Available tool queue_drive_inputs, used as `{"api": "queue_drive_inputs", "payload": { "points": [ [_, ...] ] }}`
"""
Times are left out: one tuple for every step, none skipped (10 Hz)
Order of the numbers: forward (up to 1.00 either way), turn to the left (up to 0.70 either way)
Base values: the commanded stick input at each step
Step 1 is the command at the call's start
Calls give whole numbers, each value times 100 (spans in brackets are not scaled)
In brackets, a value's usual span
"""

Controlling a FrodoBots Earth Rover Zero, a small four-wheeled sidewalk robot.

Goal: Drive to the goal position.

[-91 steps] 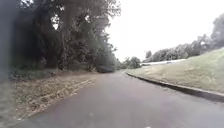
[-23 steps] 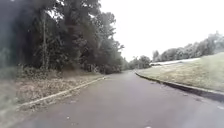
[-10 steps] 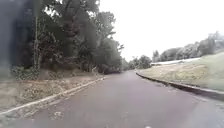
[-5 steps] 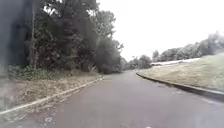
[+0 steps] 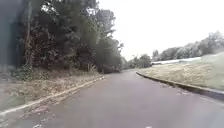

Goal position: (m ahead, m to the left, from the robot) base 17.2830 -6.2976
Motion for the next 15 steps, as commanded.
{"api": "queue_drive_inputs", "payload": {
  "points": [
    [45,0],
    [45,0],
    [45,0],
    [45,0],
    [45,0],
    [45,0],
    [45,0],
    [45,0],
    [45,0],
    [45,0],
    [45,0],
    [45,0],
    [45,0],
    [45,0],
    [45,0]
  ]
}}
